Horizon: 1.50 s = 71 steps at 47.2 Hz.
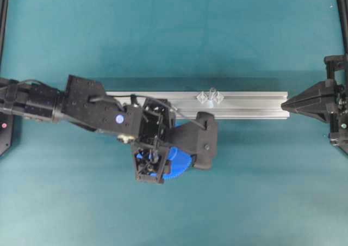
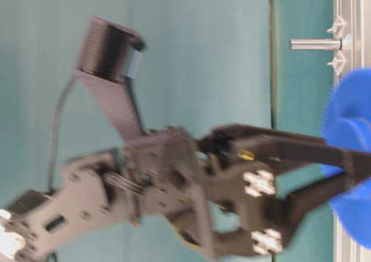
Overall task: Find the location of the shaft and insert the large gear.
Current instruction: 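Lift the blue gear and carry it over the left shaft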
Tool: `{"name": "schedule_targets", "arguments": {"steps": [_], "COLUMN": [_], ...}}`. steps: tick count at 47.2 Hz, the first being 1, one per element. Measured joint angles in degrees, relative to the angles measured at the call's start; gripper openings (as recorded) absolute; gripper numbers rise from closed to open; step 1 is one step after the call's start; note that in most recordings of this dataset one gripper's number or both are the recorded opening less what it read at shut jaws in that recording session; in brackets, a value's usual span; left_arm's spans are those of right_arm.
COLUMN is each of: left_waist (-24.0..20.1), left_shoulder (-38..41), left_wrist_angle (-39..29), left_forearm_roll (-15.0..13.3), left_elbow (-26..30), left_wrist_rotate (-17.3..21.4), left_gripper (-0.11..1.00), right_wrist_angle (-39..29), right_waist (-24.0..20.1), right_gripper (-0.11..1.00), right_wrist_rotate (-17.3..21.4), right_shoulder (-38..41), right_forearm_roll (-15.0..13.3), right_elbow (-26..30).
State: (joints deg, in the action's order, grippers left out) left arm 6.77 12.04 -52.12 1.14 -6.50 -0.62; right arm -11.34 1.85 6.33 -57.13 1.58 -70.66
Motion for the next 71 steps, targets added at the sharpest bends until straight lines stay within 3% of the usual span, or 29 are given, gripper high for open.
{"name": "schedule_targets", "arguments": {"steps": [33,71], "left_waist": [-3.5,-7.9], "left_shoulder": [0.0,5.8], "left_wrist_angle": [-5.0,-7.8], "left_forearm_roll": [0.1,0.1], "left_elbow": [6.2,17.1], "left_wrist_rotate": [5.4,12.8], "left_gripper": [0.71,0.71], "right_wrist_angle": [0.1,0.0], "right_waist": [0.5,1.8], "right_gripper": [0.0,0.0], "right_wrist_rotate": [0.0,0.1], "right_shoulder": [0.0,-2.0], "right_forearm_roll": [0.0,0.0], "right_elbow": [0.0,-1.1]}}
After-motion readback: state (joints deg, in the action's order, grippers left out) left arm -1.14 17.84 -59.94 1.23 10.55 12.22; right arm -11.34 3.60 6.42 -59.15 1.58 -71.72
